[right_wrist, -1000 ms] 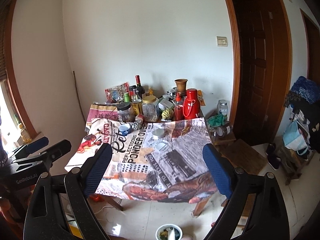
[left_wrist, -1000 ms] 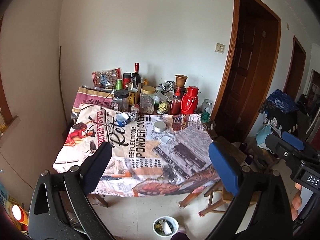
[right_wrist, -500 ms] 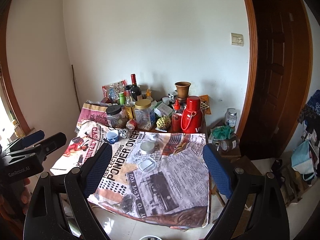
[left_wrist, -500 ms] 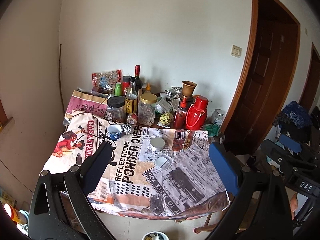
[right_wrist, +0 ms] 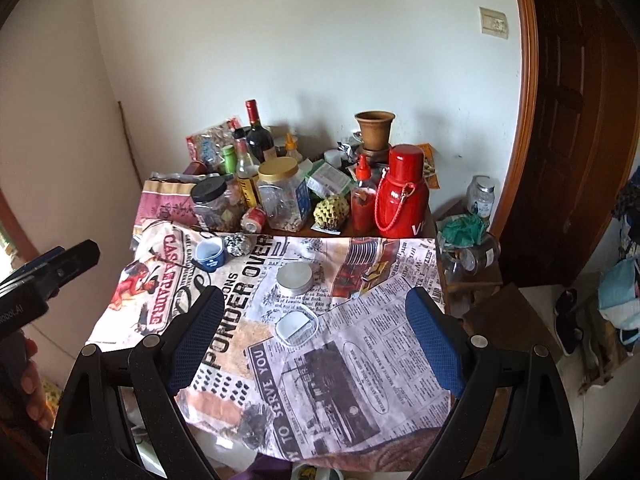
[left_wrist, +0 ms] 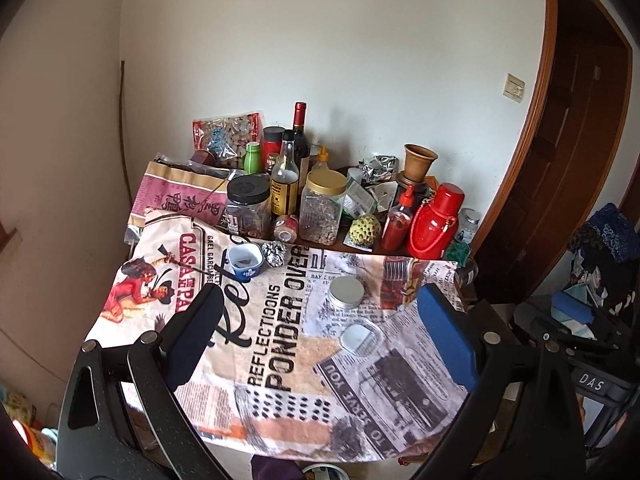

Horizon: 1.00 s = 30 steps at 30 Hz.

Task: Collect trash
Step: 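Move both tools back to the table toward the blue cup and clear container, then grasp the blue-white cup rim with left gripper while right gripper grasps the clear container rim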

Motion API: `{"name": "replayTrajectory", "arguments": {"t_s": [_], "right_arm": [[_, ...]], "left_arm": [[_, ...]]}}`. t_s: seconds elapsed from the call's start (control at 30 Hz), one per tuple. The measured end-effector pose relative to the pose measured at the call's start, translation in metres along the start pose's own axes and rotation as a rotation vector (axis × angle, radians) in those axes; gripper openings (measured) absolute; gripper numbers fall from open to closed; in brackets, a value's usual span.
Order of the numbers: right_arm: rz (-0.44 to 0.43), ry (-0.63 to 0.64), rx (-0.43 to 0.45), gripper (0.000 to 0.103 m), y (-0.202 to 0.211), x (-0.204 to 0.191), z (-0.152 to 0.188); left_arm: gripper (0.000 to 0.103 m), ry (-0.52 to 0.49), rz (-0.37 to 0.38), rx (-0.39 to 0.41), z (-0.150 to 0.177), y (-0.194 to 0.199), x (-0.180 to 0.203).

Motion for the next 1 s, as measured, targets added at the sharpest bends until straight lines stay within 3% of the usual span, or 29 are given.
{"name": "replayTrajectory", "arguments": {"t_s": [0.27,0.47,0.63,0.8,0.87,0.93,1.0], "right_arm": [[0.050,-0.139,-0.138,0.090,-0.083,0.001,-0.003],[0.131,-0.227,-0.259,0.090,-0.142,0.017,0.020],[0.192,-0.287,-0.355,0.090,-0.183,0.030,0.048],[0.235,-0.307,-0.411,0.089,-0.211,0.041,0.072],[0.232,-0.308,-0.424,0.081,-0.220,0.042,0.079],[0.200,-0.306,-0.447,0.060,-0.230,0.041,0.085],[0.201,-0.303,-0.465,0.051,-0.237,0.041,0.090]], "left_arm": [[0.098,-0.012,-0.020,-0.075,-0.031,-0.088,-0.066],[0.098,0.010,-0.054,-0.228,-0.016,-0.175,-0.109],[0.098,0.131,-0.022,-0.366,0.007,-0.249,-0.135],[0.076,0.219,-0.013,-0.461,0.029,-0.312,-0.149],[0.070,0.246,-0.009,-0.480,0.034,-0.330,-0.153],[0.063,0.250,-0.012,-0.488,0.038,-0.343,-0.154],[0.054,0.226,-0.026,-0.484,0.039,-0.353,-0.152]]}}
Point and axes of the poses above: each gripper's, at about its wrist camera, not at the fingertips, and y roughly against the way its jaws point, x to its right, z to its underside, the point moved 4 cm from there along -y, roughly the way its jaws point, and after that the axes turned 5 degrees about -z, right-handed, at the moved point
